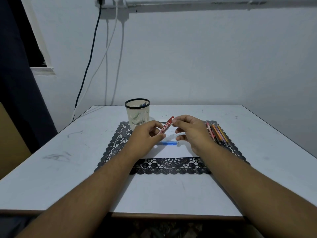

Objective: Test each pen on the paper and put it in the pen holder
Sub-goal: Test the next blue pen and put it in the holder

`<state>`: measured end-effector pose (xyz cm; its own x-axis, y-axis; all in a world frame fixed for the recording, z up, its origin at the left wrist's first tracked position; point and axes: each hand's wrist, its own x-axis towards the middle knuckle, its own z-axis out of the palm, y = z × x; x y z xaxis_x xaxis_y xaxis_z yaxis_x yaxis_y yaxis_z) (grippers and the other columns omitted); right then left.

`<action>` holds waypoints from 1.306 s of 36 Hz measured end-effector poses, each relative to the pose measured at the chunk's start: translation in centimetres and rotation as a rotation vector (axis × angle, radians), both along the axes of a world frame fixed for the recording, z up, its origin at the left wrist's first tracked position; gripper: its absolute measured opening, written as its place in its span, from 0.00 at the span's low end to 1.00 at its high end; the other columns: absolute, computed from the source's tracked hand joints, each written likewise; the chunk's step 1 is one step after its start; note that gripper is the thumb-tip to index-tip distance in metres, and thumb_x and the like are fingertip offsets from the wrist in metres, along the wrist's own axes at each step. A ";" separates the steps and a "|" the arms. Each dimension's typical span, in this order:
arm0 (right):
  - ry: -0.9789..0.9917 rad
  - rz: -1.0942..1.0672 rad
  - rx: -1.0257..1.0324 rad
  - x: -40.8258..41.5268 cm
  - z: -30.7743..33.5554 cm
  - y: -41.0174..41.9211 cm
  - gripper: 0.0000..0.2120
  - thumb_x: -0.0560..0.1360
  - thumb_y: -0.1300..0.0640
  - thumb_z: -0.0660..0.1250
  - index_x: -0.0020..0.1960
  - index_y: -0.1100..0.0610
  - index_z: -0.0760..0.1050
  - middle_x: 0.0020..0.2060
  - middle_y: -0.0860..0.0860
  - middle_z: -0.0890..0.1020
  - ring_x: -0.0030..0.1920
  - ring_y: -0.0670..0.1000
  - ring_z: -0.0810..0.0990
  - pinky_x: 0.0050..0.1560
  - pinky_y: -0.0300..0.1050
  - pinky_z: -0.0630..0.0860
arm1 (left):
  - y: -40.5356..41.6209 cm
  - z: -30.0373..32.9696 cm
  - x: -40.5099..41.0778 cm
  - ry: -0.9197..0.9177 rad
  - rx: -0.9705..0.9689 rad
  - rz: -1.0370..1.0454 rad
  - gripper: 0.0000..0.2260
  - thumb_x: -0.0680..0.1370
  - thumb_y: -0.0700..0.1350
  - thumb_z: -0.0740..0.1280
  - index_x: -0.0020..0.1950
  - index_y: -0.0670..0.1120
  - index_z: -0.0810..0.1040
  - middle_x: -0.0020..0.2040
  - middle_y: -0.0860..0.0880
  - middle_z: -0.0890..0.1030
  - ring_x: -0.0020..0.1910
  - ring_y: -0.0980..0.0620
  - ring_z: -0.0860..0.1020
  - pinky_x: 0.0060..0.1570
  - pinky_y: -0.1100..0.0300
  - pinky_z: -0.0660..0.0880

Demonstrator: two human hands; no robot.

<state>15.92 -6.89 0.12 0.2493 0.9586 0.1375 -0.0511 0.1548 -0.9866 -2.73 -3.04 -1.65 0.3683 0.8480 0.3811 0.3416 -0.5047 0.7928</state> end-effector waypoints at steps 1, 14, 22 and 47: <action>0.002 -0.002 -0.006 0.0 0.0 0.0 0.01 0.78 0.62 0.74 0.48 0.58 0.85 0.39 0.50 0.84 0.42 0.51 0.79 0.35 0.44 0.81 | 0.0 -0.1 0.0 0.000 0.007 0.006 0.08 0.76 0.43 0.75 0.52 0.54 0.82 0.40 0.52 0.84 0.38 0.55 0.80 0.40 0.59 0.76; 0.488 0.136 -0.264 -0.5 -0.2 0.5 0.03 0.79 0.66 0.70 0.50 0.67 0.80 0.36 0.58 0.84 0.34 0.50 0.80 0.33 0.40 0.82 | -0.4 0.4 -0.2 -0.144 0.166 0.070 0.09 0.78 0.44 0.75 0.57 0.54 0.84 0.42 0.57 0.83 0.38 0.58 0.77 0.41 0.60 0.75; 0.700 0.447 -0.403 -0.9 0.2 0.4 0.05 0.74 0.66 0.71 0.46 0.68 0.83 0.40 0.58 0.83 0.34 0.48 0.82 0.37 0.40 0.84 | -1.8 2.0 0.7 -0.418 0.171 -0.042 0.09 0.79 0.39 0.73 0.57 0.47 0.83 0.49 0.47 0.85 0.46 0.56 0.80 0.50 0.51 0.77; 0.575 0.222 -0.288 -0.4 0.7 0.0 0.05 0.83 0.65 0.65 0.49 0.66 0.77 0.34 0.58 0.83 0.32 0.51 0.81 0.31 0.42 0.83 | -1.0 1.7 -0.6 -0.366 0.139 0.064 0.08 0.80 0.42 0.71 0.57 0.51 0.82 0.46 0.58 0.83 0.45 0.57 0.79 0.42 0.58 0.77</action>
